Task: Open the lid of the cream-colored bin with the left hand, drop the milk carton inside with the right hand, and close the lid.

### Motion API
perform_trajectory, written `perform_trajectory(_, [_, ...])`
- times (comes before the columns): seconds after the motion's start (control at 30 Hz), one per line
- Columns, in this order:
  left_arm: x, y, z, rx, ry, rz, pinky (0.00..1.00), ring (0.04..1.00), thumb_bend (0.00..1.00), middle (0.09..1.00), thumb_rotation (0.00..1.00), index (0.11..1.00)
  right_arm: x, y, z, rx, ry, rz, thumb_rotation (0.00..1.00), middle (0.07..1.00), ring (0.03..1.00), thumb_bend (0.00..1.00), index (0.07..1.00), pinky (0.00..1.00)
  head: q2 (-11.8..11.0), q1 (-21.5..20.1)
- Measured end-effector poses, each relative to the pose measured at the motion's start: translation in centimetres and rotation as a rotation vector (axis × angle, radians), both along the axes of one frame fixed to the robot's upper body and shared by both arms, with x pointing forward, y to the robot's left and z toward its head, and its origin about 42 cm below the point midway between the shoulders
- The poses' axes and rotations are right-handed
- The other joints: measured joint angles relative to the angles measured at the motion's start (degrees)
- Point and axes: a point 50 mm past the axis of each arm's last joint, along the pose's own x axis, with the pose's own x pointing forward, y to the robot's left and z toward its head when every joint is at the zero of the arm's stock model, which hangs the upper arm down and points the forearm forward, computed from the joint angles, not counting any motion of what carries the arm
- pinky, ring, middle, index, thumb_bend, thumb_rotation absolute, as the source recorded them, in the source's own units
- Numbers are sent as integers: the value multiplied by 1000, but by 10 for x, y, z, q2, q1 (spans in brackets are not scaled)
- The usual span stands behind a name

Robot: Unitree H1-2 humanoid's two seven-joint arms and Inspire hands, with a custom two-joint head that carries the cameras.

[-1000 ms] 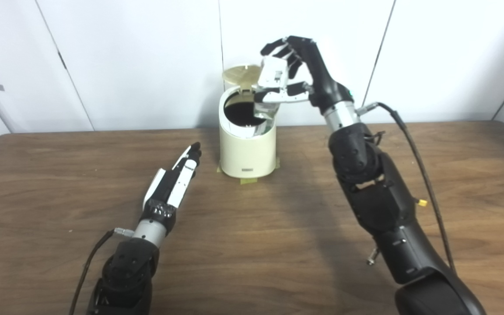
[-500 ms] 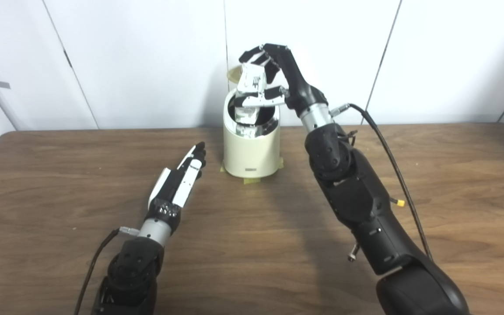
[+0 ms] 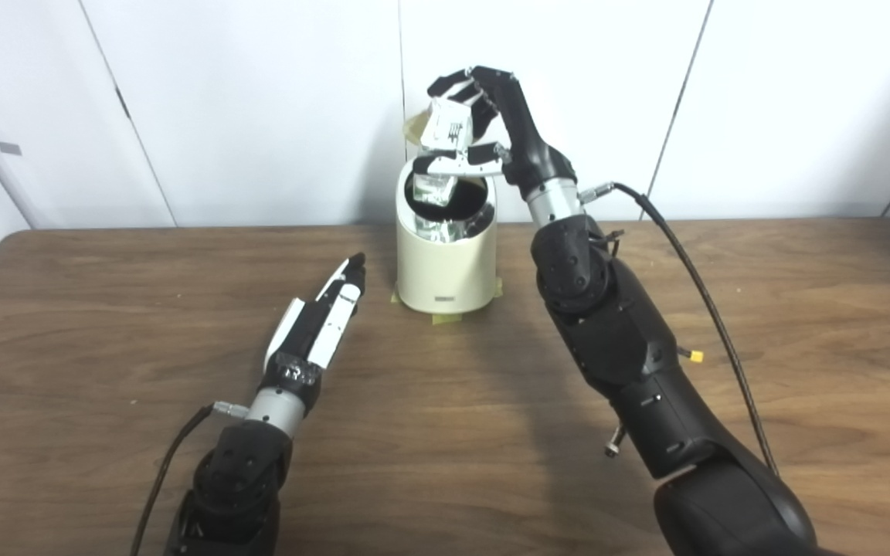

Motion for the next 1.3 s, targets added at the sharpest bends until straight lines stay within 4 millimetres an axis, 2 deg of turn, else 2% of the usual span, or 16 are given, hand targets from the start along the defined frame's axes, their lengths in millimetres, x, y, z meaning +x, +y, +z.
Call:
perform_trajectory(0.33, [-3, 0, 0, -4, -2, 3, 998, 995, 509, 996, 1000, 994, 0, -12, 0, -107, -79, 12, 0, 503, 388, 514, 524, 356, 8, -4])
perform_trajectory(0.57, [-3, 3, 1, -7, 3, 11, 1000, 996, 498, 997, 1000, 992, -1, -16, -9, -138, -84, 21, 0, 495, 396, 517, 521, 364, 12, -5])
perform_trajectory(0.67, [-4, 3, 2, -6, 0, 8, 1000, 993, 503, 993, 1000, 989, -3, -15, -15, -204, -72, 36, 0, 506, 423, 520, 504, 411, 14, -6])
perform_trajectory(0.7, [-4, 3, 3, -7, -2, 8, 1000, 995, 506, 992, 1000, 988, -3, -15, -16, -237, -69, 37, 70, 558, 491, 522, 499, 436, 14, -6])
perform_trajectory(0.77, [-4, 3, 5, -7, -5, 10, 1000, 995, 504, 991, 1000, 987, -3, -17, -13, -280, -55, 22, 130, 616, 561, 524, 495, 471, 16, -7])
perform_trajectory(0.8, [-5, 3, 5, -7, -1, 11, 1000, 995, 505, 992, 1000, 989, -3, -18, -11, -292, -51, 13, 141, 634, 585, 719, 561, 495, 16, -8])
perform_trajectory(0.83, [-5, 3, 6, -6, 1, 12, 1000, 992, 507, 989, 1000, 988, -3, -18, -10, -299, -49, 9, 146, 647, 603, 820, 594, 520, 16, -8])
perform_trajectory(0.9, [-5, 3, 5, -5, 2, 12, 1000, 988, 505, 986, 1000, 986, -4, -17, -9, -311, -45, 11, 151, 659, 626, 911, 619, 559, 18, -7])
perform_trajectory(1.1, [-5, 4, 5, -4, 6, 13, 1000, 992, 486, 989, 1000, 983, -6, -15, -10, -354, -40, 21, 212, 676, 688, 936, 626, 672, 18, -6])
perform_trajectory(1.3, [-5, 4, 5, -4, 7, 14, 1000, 994, 475, 987, 1000, 980, -7, -15, -12, -377, -31, 11, 222, 665, 696, 928, 621, 684, 18, -8])
